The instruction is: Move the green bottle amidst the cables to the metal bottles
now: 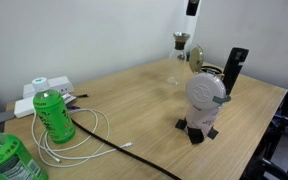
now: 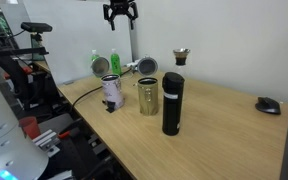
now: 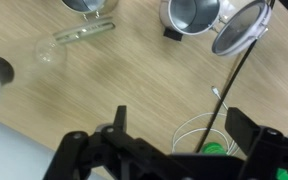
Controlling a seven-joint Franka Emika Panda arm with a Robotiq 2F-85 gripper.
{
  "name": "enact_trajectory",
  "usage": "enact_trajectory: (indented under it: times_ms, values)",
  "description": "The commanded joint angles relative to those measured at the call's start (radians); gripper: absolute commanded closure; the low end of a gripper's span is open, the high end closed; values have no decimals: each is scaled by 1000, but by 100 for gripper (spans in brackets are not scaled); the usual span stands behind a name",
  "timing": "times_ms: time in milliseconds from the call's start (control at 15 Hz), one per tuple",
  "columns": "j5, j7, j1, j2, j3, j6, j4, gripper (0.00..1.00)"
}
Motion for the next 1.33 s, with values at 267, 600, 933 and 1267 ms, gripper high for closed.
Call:
enact_trajectory:
  times_ms: [267,600,933,1267]
  values:
    - [1,31,15,107,73,66,77,0]
    - [1,31,13,115,73,67,88,0]
    - [-7,70,31,157,98,147,110,0]
    - [-30,59,61,275,152,198,239,0]
